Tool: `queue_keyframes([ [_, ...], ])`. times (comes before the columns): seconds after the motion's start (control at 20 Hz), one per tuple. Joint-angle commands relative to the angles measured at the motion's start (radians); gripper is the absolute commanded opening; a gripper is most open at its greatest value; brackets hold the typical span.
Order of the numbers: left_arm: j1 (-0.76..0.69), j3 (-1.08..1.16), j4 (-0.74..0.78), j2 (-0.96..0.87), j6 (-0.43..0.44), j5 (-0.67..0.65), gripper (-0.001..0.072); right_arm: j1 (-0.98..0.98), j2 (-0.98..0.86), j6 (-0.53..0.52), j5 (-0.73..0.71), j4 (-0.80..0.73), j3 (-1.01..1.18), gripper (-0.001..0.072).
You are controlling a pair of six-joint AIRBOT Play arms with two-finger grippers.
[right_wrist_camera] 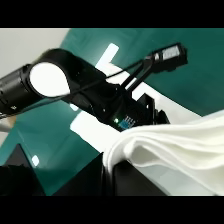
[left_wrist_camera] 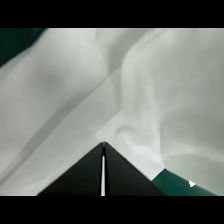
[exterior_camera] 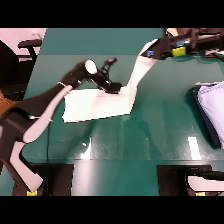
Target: Fold the shirts.
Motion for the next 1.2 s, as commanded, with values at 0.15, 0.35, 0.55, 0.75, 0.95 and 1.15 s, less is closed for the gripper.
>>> queue_keyframes([
  [0.15,0.282,0.047,0.231,0.309,0.038,-0.147,0.0033,0.306,-0.153,-0.081,-0.235,0.109,0.024,0.0016],
  [0.35,0.455,0.047,0.27,0.478,0.048,-0.15,0.0033,0.484,-0.389,-0.084,-0.299,0.106,0.22,0.0019],
  [0.55,0.523,0.047,0.269,0.531,0.048,-0.187,0.0033,0.539,-0.522,-0.083,-0.277,0.029,0.279,0.0521],
  [0.75,0.523,0.047,0.218,0.529,0.048,-0.219,0.0032,0.414,-0.474,0.021,-0.14,-0.121,0.127,0.051],
  [0.95,0.484,0.046,0.202,0.527,0.05,-0.217,0.0032,0.199,-0.334,0.043,-0.144,-0.154,-0.137,0.0507],
  [1.15,0.391,0.02,0.202,0.522,0.052,-0.145,0.0032,0.034,-0.233,0.09,-0.2,-0.167,-0.397,0.0595],
])
